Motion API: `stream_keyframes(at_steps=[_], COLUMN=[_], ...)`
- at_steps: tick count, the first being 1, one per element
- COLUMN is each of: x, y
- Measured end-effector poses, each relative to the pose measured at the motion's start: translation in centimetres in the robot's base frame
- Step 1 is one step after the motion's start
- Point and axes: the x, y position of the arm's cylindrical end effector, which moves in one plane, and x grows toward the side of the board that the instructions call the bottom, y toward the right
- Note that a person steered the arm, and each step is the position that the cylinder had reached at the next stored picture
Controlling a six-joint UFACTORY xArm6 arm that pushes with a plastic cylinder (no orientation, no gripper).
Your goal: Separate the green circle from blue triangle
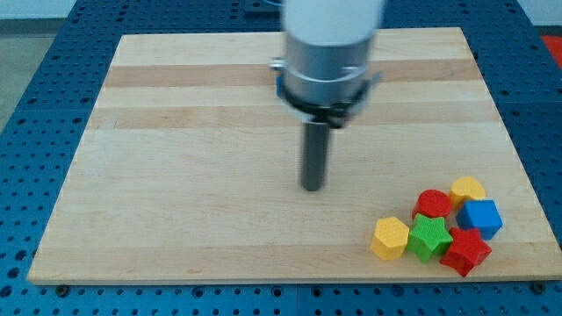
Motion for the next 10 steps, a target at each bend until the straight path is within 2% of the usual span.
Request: stream_keyframes(at_steps=[1, 2, 3, 4, 5, 6, 7, 8, 10], x=[-4.6, -10.9, -15.6, -18.2, -19.3, -18.5, -15.7, -15.0, -20.3], y=[-7.5, -10.2, -7.9, -3.2, 2.0, 6.9, 8.0, 7.9, 0.9])
